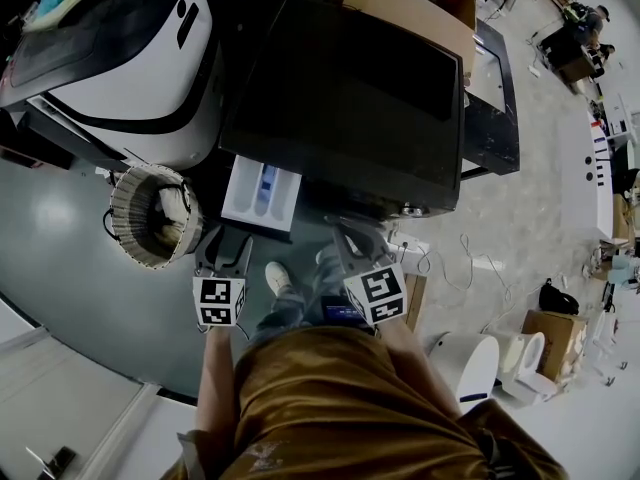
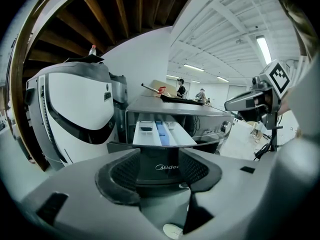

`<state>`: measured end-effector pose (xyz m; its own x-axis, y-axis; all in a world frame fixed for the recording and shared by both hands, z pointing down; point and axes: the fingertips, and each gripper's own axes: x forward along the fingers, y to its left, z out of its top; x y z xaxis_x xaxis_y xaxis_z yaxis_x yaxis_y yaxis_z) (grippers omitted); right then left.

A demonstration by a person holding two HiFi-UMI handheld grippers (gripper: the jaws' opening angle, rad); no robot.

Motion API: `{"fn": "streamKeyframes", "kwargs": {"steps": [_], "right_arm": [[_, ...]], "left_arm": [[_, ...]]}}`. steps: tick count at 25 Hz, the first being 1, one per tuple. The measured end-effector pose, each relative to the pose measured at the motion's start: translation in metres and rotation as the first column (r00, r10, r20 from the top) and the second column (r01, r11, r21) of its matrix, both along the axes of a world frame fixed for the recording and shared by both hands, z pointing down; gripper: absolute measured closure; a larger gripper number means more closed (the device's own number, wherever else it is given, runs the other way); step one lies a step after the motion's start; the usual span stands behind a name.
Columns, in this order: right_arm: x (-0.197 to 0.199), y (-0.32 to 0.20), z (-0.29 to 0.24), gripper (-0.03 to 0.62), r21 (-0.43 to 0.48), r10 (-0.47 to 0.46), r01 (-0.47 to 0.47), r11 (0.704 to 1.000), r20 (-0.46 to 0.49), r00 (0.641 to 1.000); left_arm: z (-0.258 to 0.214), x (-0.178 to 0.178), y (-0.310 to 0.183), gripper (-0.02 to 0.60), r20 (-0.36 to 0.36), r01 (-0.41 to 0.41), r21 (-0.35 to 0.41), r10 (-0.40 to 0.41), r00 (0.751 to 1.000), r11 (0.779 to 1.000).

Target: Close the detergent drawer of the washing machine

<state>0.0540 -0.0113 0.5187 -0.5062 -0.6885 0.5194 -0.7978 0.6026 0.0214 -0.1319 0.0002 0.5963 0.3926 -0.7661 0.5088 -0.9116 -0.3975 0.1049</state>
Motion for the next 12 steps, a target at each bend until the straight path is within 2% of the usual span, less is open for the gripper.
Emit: {"fn": "streamKeyframes", "kwargs": {"steps": [12], "right_arm": [[-0.0003, -0.0052, -0.0004, 0.582, 0.000, 0.002, -0.002, 1.000, 0.009, 1.000]], "left_arm": [[0.0022, 0.0010, -0.0013, 0.337, 0.000, 0.026, -0.003, -0.026, 1.000, 1.000]]}}
